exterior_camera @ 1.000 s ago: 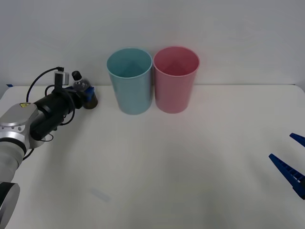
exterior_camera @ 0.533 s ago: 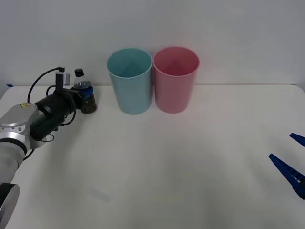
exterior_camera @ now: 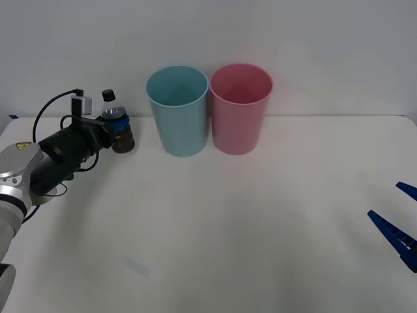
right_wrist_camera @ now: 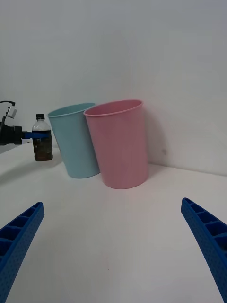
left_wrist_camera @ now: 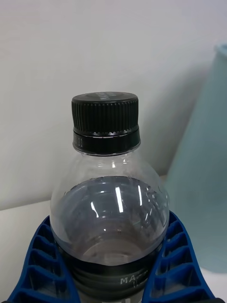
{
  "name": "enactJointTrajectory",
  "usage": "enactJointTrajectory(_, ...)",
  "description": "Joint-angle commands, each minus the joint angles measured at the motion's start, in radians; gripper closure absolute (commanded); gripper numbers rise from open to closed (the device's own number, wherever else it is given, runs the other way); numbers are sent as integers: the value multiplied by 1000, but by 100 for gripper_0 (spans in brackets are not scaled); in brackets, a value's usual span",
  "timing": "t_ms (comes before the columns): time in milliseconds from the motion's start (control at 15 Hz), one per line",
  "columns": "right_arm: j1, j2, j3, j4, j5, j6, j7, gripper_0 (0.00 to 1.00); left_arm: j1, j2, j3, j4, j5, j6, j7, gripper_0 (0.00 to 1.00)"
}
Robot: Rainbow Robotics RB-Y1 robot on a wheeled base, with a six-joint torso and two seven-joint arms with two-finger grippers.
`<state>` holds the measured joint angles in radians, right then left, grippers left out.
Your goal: Grasp the object on the table and drop it into the matching bin: aluminum can to the light blue bin, PET bottle to the pink bin.
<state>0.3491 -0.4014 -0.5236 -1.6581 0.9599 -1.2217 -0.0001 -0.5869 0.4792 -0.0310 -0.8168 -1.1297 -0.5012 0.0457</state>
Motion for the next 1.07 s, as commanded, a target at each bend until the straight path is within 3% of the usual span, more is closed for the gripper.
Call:
enactJointTrajectory(67,0,0,0,0,0,0,0,0,119,7,37,-179,22,0,2,100)
enactJointTrajectory(667,0,0,0,0,0,0,0,0,438,9,192,-683,73,6,22,100)
enactJointTrajectory(933,0,0,0,0,0,0,0,0,484,16,246,-815,103,10,49,100)
enactJointTrajectory(1067,0,0,0,0,0,0,0,0,483,58,252,-852,133,15,72,100)
